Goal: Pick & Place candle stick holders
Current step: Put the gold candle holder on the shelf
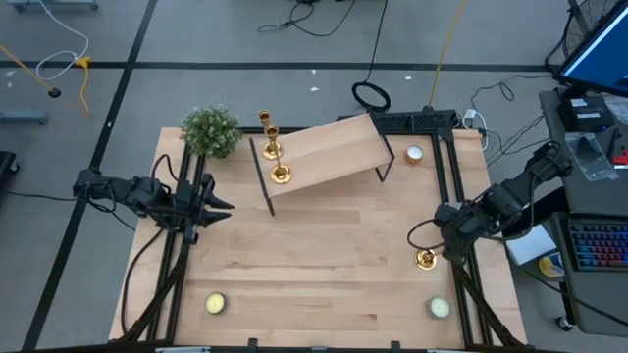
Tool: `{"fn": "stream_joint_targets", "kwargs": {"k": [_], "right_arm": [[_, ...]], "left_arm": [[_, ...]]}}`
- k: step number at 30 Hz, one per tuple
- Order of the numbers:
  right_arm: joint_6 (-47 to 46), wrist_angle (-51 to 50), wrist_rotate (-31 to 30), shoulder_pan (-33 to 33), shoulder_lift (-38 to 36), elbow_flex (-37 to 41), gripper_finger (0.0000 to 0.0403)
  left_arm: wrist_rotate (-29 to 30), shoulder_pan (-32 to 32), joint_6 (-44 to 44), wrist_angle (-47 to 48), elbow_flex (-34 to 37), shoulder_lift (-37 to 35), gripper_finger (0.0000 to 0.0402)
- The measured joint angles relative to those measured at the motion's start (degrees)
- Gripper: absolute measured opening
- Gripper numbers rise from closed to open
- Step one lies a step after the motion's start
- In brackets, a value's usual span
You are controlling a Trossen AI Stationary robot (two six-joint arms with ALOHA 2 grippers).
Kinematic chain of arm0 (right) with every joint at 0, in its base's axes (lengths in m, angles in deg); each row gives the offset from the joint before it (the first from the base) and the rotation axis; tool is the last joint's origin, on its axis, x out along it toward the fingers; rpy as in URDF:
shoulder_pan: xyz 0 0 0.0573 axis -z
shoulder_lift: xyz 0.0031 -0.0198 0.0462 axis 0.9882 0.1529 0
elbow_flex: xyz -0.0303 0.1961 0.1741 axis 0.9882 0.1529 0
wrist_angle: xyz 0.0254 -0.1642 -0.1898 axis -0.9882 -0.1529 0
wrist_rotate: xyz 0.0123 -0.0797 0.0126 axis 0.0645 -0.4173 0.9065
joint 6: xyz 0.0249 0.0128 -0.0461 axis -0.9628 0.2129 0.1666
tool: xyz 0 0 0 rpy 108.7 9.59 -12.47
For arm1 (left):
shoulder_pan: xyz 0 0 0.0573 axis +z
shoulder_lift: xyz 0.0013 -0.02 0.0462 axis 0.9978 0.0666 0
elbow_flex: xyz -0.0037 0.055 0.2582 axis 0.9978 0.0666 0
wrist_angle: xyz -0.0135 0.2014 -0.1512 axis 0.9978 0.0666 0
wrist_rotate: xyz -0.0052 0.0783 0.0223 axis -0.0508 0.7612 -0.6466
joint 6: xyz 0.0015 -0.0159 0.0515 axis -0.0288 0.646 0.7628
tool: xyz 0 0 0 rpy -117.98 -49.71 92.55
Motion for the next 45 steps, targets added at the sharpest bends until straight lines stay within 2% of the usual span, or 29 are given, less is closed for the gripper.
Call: {"fn": "stream_joint_targets", "kwargs": {"k": [4, 13, 15, 23, 28, 34, 45], "right_arm": [[0.00, 0.02, -0.08, 0.00, 0.00, 0.00, 0.0187], [0.32, -0.06, -0.09, 0.00, 0.02, 0.04, 0.0036], [0.62, 0.41, -0.01, 0.00, 0.02, 0.04, 0.0016], [3.19, -0.32, 0.02, 1.91, 0.26, -0.93, 0.0014], [7.82, -1.38, -2.70, 4.95, 2.92, -5.94, 0.0013], [19.96, -1.94, -3.79, 9.98, 10.19, -14.28, 0.0013], [44.92, -1.85, -10.68, 19.90, 23.45, -32.89, 0.0013]], "left_arm": [[0.00, 0.00, 0.00, 0.01, 0.00, 0.00, 0.0093], [0.00, -0.01, 0.04, 0.00, 0.00, 0.00, 0.0093], [0.00, -0.01, 0.04, 0.00, 0.00, 0.00, 0.0093], [0.02, 0.01, 0.07, -0.46, 0.00, -0.01, 0.0093], [0.02, 0.00, 0.07, -0.46, 0.00, 0.00, 0.0093], [0.02, -0.01, 0.05, -0.55, 0.00, 0.00, 0.0093], [-0.04, 0.00, -0.27, -0.57, 0.00, 0.00, 0.0093]]}}
